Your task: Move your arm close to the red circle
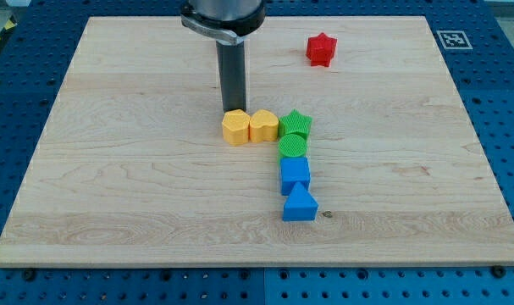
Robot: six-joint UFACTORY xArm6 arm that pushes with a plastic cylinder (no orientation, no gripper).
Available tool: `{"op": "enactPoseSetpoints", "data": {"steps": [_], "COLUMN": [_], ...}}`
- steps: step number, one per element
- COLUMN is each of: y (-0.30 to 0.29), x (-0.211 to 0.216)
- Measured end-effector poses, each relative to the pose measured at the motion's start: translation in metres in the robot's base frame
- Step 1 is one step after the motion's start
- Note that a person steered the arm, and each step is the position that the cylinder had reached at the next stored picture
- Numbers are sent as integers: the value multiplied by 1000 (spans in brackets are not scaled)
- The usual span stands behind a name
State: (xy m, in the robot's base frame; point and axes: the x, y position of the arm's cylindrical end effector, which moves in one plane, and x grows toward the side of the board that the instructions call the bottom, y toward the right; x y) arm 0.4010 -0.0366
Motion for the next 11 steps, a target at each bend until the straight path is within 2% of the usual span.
{"op": "enactPoseSetpoints", "data": {"steps": [1, 11], "y": [-11, -13], "x": [-44, -51]}}
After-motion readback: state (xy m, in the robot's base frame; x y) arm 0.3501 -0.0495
